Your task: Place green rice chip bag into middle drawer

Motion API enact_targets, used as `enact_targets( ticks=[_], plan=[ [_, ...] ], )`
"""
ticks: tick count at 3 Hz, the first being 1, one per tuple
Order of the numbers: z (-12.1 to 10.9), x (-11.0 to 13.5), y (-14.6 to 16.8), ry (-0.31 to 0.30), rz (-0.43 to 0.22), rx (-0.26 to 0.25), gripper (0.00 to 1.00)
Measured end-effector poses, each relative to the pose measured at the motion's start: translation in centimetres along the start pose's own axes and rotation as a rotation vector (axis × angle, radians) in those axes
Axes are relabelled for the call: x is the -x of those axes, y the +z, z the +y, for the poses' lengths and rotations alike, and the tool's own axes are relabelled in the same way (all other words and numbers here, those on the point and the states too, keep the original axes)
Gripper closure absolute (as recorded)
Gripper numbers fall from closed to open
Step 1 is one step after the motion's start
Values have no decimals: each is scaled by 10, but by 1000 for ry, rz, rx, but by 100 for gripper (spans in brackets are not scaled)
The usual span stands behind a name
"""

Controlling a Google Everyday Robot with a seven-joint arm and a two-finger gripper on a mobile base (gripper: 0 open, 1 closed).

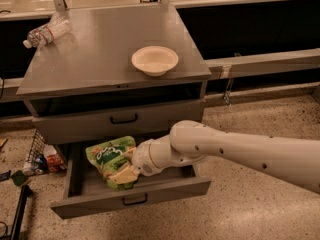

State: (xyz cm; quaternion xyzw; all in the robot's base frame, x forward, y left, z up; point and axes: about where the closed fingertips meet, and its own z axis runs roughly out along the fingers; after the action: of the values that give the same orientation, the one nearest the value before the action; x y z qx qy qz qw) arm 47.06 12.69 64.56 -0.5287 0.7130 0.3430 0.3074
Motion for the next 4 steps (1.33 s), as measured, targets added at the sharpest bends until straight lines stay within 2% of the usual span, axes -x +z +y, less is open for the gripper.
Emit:
enact_targets(
  ticks=[1, 2, 3, 4],
  plan=[
    [-24, -31, 21, -52, 42, 4, 100],
    [-58, -61, 47, -82, 71, 20, 100],
    [-91, -87, 69, -76, 77, 14, 100],
    [-128, -111, 86, -32, 73, -20, 75]
  ],
)
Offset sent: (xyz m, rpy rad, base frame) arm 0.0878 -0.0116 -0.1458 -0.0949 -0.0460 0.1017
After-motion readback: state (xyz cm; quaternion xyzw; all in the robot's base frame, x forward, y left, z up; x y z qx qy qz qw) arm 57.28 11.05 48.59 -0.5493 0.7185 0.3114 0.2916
